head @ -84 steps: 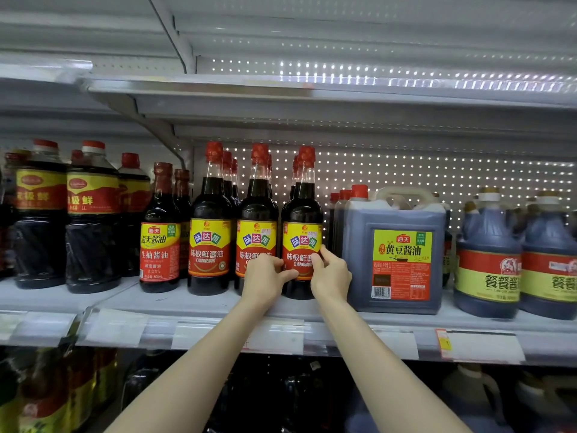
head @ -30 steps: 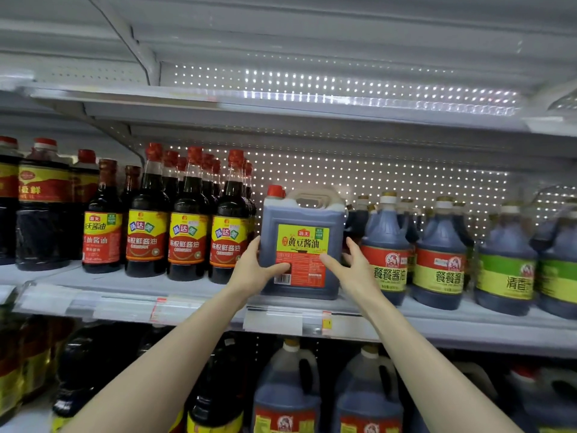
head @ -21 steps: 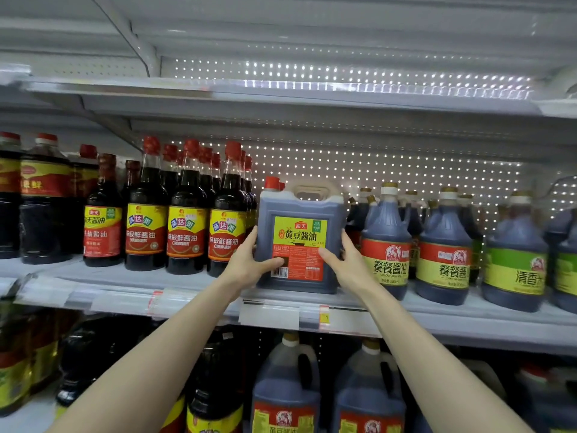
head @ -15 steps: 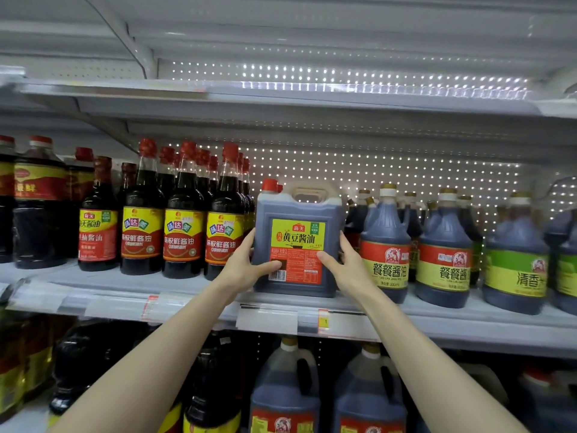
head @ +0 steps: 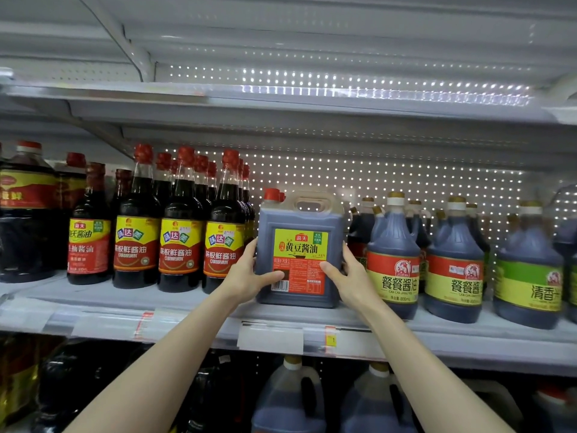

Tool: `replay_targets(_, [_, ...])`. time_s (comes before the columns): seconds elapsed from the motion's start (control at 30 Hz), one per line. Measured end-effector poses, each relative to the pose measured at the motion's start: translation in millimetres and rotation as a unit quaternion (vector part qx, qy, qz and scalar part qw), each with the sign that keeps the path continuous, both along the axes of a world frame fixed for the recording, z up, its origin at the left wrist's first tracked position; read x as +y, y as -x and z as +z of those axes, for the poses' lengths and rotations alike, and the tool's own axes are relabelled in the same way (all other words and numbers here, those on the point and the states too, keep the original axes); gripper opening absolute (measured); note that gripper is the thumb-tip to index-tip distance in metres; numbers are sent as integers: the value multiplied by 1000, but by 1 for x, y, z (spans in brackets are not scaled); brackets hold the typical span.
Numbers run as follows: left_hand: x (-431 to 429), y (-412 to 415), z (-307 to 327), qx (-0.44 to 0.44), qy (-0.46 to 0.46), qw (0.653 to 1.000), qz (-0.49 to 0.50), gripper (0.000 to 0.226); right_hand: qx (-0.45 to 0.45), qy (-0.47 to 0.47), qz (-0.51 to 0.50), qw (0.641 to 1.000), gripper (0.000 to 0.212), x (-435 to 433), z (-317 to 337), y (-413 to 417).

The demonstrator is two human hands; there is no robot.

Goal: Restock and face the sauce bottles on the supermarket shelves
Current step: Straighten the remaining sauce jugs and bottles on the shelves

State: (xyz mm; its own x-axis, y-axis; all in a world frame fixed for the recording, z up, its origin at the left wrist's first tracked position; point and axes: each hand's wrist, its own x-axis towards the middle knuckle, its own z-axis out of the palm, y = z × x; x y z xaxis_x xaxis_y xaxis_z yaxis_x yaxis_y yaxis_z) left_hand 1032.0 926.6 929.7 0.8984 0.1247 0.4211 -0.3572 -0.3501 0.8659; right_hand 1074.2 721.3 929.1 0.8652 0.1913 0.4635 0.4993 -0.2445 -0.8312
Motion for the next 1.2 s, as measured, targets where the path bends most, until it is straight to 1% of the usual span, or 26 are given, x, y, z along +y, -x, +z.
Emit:
replay_targets(0.17, [5,-7,-1,0,-26,1000,3,86,-8,-5,-2,1000,69,0,0,-2])
replay_targets(0.37, [4,-5,-1,-10,-38,999,-5,78,-13,-8,-1,1000,68,0,0,-2])
replay_targets(1.0, [10,-17,-1,10,-33,999,-16,83,-10,-2,-9,1000,67,6,1,-6])
replay_targets(1.13, [14,-24,-3,13,-42,999,-11,90,-13,3,-13,1000,67,8,0,-10])
replay_targets(1.2, [16,-27,-4,12,-42,999,-12,89,-14,6,-16,1000,67,8,0,-11])
